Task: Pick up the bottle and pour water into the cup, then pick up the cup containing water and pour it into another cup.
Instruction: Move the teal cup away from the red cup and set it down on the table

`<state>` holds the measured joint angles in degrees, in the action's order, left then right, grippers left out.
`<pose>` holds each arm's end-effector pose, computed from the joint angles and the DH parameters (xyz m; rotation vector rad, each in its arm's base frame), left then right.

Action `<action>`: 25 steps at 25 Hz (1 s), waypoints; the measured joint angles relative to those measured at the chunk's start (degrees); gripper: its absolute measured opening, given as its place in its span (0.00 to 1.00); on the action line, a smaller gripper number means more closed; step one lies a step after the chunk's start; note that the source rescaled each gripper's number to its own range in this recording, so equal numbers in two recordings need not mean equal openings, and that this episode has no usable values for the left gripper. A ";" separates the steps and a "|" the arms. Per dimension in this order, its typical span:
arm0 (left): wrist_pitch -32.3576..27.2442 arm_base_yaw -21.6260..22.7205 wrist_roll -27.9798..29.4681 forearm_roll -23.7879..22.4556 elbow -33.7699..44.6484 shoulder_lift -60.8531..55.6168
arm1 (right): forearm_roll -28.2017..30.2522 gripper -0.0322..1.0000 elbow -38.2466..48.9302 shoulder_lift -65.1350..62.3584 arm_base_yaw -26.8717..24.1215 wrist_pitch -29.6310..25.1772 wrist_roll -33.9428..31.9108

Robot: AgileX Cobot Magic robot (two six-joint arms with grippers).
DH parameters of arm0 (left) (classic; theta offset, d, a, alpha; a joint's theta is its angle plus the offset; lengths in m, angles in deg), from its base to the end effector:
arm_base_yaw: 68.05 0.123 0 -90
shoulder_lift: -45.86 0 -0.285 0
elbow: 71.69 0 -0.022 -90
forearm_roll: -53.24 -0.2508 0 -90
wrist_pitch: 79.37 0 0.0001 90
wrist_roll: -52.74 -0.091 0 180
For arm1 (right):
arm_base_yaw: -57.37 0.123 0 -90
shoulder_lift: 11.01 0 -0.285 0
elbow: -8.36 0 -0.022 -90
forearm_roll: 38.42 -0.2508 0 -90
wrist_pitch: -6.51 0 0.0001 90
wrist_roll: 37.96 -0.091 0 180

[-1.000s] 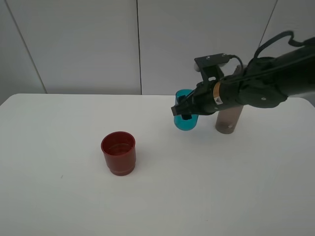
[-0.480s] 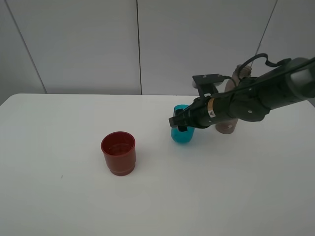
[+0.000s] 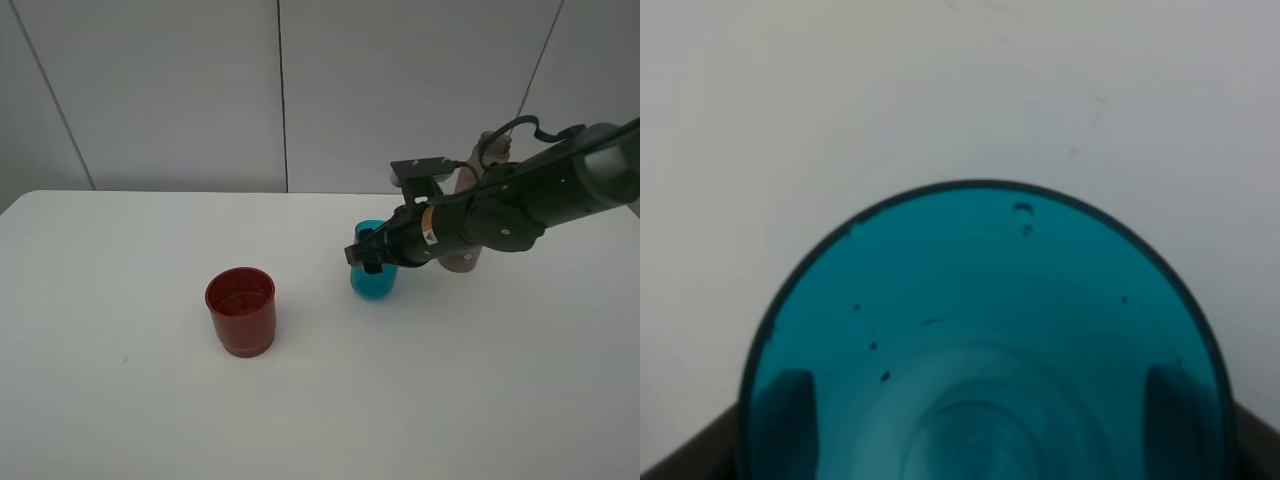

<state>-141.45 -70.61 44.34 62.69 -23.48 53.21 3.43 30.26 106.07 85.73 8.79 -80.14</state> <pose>-0.0089 -0.0128 0.2780 0.2064 2.0343 -0.1339 0.3268 0.1791 0.1351 -0.5959 2.3377 0.2650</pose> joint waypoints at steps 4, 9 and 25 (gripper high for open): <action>0.00 0.00 0.00 0.00 0.00 0.00 | 0.00 0.13 0.00 0.00 0.00 -0.89 0.00; 0.00 0.00 0.00 0.00 0.00 0.00 | 0.00 0.13 0.00 0.19 0.00 -1.69 0.00; 0.00 0.00 0.00 0.00 0.00 0.00 | 0.00 0.13 0.00 0.27 0.00 -1.46 0.06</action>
<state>-141.45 -70.61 44.34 62.69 -23.48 53.21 3.43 30.26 106.34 85.73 7.33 -80.08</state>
